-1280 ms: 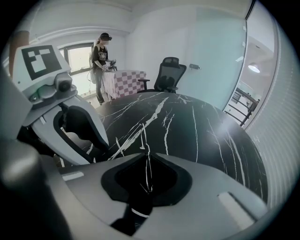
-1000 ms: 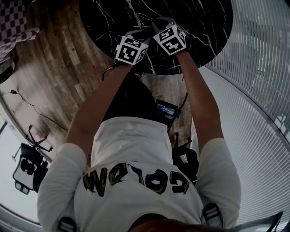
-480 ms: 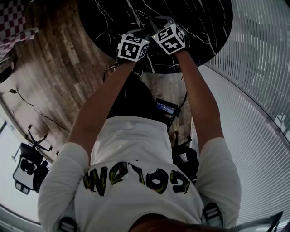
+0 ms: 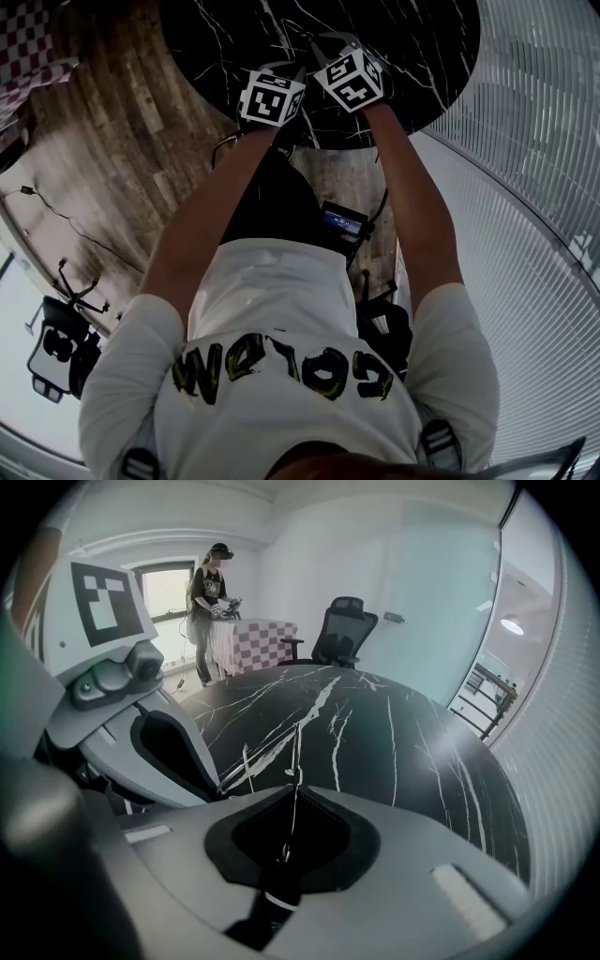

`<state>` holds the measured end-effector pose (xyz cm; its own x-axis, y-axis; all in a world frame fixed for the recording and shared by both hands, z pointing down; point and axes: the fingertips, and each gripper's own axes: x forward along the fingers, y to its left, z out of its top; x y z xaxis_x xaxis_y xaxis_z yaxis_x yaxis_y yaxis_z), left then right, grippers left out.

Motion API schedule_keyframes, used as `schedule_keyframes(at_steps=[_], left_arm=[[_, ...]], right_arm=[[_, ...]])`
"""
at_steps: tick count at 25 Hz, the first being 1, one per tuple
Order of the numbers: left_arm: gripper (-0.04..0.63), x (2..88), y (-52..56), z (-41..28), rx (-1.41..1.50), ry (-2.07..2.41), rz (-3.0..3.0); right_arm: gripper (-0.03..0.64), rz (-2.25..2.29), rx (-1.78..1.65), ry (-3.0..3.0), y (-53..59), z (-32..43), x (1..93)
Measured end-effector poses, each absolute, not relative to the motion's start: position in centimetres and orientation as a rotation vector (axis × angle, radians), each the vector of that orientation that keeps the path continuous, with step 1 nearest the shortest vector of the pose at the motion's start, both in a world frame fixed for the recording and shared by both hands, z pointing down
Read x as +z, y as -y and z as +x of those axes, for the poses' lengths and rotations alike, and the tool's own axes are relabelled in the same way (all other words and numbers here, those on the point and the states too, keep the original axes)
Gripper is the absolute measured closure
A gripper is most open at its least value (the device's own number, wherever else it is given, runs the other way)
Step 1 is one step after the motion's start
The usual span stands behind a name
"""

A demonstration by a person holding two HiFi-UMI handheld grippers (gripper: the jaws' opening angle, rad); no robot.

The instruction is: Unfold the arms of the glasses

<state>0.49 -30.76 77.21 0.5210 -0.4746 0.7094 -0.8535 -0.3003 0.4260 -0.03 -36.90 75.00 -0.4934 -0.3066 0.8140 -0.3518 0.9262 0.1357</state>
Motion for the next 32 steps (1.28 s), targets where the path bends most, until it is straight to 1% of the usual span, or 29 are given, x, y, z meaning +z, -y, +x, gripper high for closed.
schedule_keyframes(at_steps=[12,25,32], left_arm=[[0.569,77.4,29.5,-1.5,0.626,1.089,1.933],[0.577,77.5,28.4,-7.2,0.732,1.141,1.949],[0.577,77.3,28.9,-8.4,0.806,1.151,1.988]], right_arm=[[0.606,0.458,0.030,2.104,36.8,0.5,75.1],[0.605,0.448,0.013,2.088,36.2,1.2,75.1],[0.605,0.440,0.002,2.087,36.0,1.3,75.0]])
